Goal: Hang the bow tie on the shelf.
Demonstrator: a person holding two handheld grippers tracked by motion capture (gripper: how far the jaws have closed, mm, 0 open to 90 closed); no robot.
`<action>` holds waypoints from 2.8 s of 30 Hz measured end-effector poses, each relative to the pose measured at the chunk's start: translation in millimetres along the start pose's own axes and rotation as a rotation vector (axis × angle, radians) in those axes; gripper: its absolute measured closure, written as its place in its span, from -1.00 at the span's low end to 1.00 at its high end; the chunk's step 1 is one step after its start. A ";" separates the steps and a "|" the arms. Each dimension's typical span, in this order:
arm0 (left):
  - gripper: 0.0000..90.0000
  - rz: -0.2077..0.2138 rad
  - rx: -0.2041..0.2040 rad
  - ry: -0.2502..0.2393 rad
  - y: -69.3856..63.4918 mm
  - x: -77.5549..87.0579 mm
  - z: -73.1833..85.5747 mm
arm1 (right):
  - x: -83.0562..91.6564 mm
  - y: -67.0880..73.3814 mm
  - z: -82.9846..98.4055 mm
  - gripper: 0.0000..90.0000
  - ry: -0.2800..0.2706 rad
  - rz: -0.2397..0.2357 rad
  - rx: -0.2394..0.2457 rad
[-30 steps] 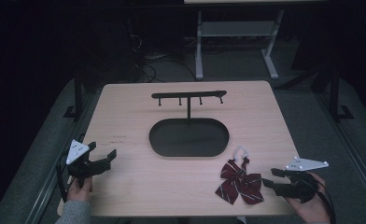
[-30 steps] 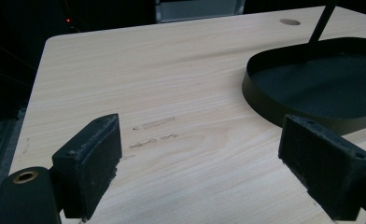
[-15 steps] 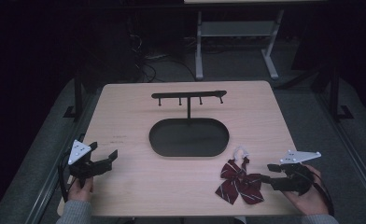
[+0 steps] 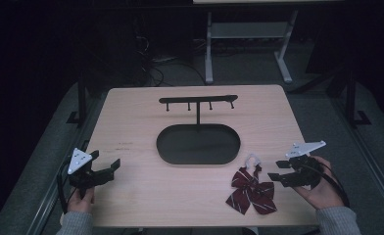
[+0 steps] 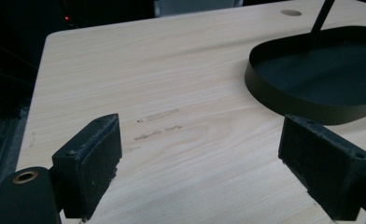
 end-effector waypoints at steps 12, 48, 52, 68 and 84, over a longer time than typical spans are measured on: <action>-0.71 0.002 -0.004 0.002 -1.0 2.4 1.3 | -7.6 -7.8 -27.1 -0.05 0.061 -0.018 0.058; -0.72 0.007 -0.016 0.001 -1.3 3.9 0.6 | -80.2 -48.4 -50.9 0.28 0.254 -0.039 -0.030; -0.71 0.006 -0.013 -0.005 -1.9 4.4 0.2 | -85.4 -49.3 -50.7 0.29 0.269 -0.032 -0.037; -0.71 0.015 -0.016 -0.003 -4.6 3.9 -1.0 | -99.4 -46.2 -46.2 0.61 0.333 0.026 0.001; -0.71 0.014 -0.014 -0.009 -4.6 4.1 -1.9 | -99.2 -46.8 -44.6 0.93 0.338 -0.011 -0.017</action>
Point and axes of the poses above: each handheld gripper's, and its own axes: x roughly backward along the jaws, z roughly out of its underside, y roughly to its left, the point moved 4 cm from there along -x, roughly forward along the jaws, and after that the axes turned 6 degrees about x, right-handed, at the moved point
